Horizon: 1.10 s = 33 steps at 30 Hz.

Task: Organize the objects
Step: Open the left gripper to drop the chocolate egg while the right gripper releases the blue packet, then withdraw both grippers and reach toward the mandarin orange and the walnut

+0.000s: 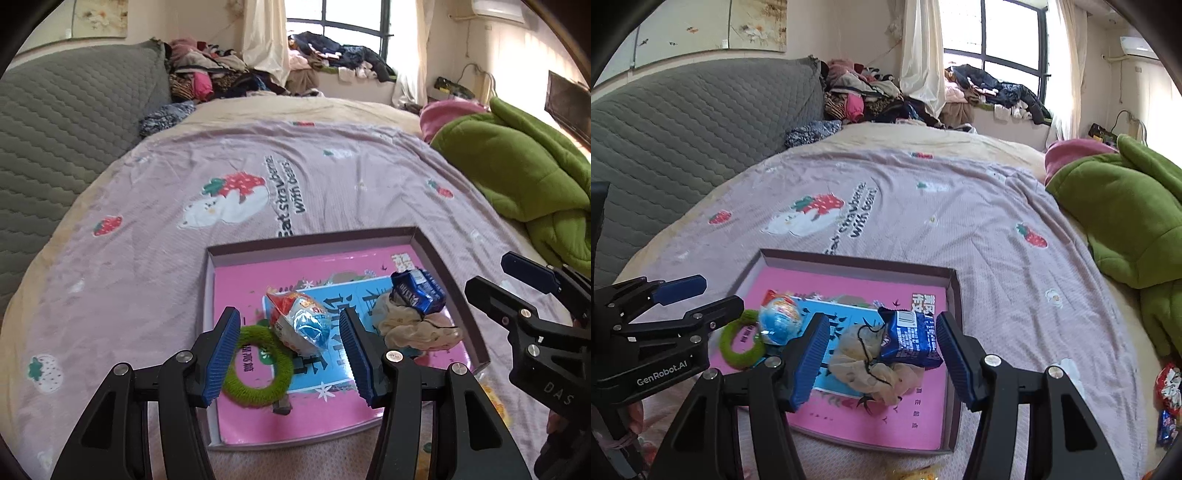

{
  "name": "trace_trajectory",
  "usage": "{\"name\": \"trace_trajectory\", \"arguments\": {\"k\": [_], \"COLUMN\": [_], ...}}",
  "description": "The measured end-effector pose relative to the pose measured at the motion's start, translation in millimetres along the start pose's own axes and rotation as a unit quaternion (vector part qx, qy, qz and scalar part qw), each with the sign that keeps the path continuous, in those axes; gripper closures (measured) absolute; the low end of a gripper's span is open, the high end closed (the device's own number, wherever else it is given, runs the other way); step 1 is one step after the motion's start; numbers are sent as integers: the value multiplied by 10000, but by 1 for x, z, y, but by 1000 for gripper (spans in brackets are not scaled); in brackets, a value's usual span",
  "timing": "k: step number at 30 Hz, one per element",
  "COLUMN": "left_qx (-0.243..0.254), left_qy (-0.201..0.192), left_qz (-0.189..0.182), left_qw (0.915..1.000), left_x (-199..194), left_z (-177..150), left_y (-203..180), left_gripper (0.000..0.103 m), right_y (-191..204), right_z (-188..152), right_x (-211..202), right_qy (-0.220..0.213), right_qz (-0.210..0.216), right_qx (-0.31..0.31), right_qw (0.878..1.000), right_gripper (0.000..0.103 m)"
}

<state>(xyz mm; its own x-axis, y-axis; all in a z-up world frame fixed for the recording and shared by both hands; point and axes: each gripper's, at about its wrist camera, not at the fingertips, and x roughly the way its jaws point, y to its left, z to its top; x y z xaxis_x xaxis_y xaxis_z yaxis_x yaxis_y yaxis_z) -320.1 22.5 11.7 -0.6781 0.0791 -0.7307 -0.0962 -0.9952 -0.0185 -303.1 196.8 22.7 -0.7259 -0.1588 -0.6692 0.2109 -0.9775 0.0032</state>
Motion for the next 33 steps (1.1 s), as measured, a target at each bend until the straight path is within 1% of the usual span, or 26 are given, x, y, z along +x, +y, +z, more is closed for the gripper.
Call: {"name": "trace_trajectory", "arguments": {"k": [4,8,14,17,20,27,33], "left_qx": [-30,-15,-188,-207,-215,-310,-372], "left_qy": [-50,-151,-350,-435,-479,-369,-127], "left_qz": [-2,48,-23,-36,-5,106,187], "left_qw": [10000,9999,9992,9988,9986,9988,9991], "left_x": [-19,-45,-85,-104,-118,-129,-125], "left_z": [1,1,-1,-6,-13,-37,-63], "left_y": [0,1,10,13,15,29,41], "left_gripper": [46,45,45,45,45,45,45], "right_y": [3,9,21,27,33,45,51], "right_z": [3,5,8,6,3,-9,-22], "right_x": [-21,-50,-93,-113,-124,-142,-150], "right_qy": [-87,-284,-572,-703,-755,-786,-719], "right_qz": [-5,10,91,140,172,245,249], "right_qx": [-9,-14,-111,-154,-212,-279,-332], "right_qw": [10000,9996,9983,9973,9968,9962,9966], "right_gripper": [43,43,43,43,43,43,43]}}
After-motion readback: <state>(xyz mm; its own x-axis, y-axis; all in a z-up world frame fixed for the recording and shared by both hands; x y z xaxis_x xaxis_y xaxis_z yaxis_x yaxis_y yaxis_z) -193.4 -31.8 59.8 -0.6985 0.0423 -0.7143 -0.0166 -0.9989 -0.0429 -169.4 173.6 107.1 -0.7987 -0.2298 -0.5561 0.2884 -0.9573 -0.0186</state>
